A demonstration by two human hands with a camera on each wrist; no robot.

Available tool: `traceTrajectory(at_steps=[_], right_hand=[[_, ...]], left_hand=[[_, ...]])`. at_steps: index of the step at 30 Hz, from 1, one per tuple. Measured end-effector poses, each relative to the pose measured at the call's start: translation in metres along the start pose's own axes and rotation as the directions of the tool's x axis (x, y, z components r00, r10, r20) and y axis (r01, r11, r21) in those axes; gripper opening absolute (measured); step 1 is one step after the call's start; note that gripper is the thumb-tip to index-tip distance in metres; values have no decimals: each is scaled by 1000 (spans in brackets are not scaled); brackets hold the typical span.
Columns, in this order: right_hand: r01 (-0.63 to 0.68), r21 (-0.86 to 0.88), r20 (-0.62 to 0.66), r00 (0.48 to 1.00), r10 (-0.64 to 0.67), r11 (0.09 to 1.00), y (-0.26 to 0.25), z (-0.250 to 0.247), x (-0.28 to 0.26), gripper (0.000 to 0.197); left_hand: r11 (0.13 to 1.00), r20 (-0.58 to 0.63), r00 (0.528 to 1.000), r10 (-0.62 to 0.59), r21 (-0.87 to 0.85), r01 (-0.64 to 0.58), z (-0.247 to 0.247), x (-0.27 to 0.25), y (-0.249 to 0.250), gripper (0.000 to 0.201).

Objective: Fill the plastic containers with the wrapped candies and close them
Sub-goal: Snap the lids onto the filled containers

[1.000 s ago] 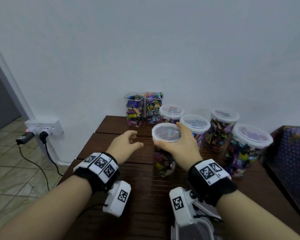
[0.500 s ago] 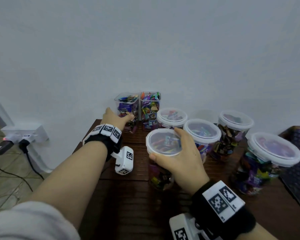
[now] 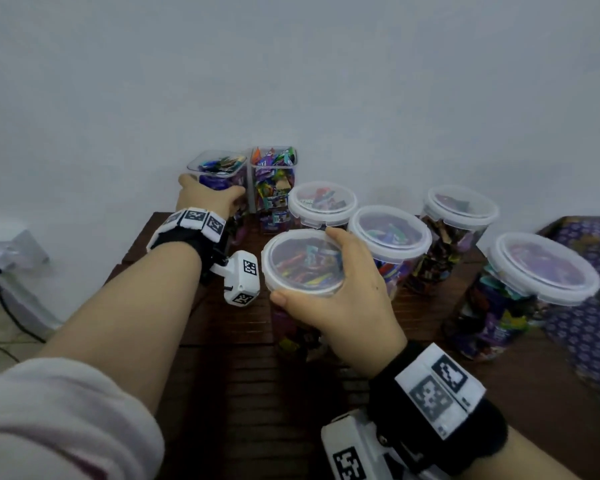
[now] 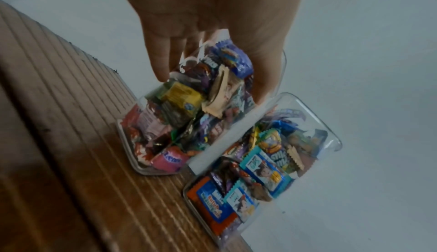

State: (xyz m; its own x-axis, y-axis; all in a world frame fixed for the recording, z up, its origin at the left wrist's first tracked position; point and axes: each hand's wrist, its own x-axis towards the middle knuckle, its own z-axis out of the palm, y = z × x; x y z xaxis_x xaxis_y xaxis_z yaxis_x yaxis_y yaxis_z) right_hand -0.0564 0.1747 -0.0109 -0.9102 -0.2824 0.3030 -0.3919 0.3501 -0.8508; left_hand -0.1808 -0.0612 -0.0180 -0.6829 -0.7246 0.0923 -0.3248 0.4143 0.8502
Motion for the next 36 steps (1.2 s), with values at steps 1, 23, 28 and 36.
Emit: traceTrajectory(at_steps=[1,23,28,36], right_hand=[[-4,5,1,1000,4,1000,-1,0,0,98],[120,-687,266,959,94,717,1,-87,-36,23],[131,-860,383,804,455,494,32,-96,-54,37],[69,-915,309,756,577,398,53,-94,-62,34]], left_hand=[[1000,-4,1000,6,3,-6,-4,-3,-2,81],[969,270,936,227,-161,-189,-157,-155,-51,86],[945,373,880,294,-250,-210,-164,-198,-58,51],[945,519,809,274,-302,-126,-160,-245,-59,90]])
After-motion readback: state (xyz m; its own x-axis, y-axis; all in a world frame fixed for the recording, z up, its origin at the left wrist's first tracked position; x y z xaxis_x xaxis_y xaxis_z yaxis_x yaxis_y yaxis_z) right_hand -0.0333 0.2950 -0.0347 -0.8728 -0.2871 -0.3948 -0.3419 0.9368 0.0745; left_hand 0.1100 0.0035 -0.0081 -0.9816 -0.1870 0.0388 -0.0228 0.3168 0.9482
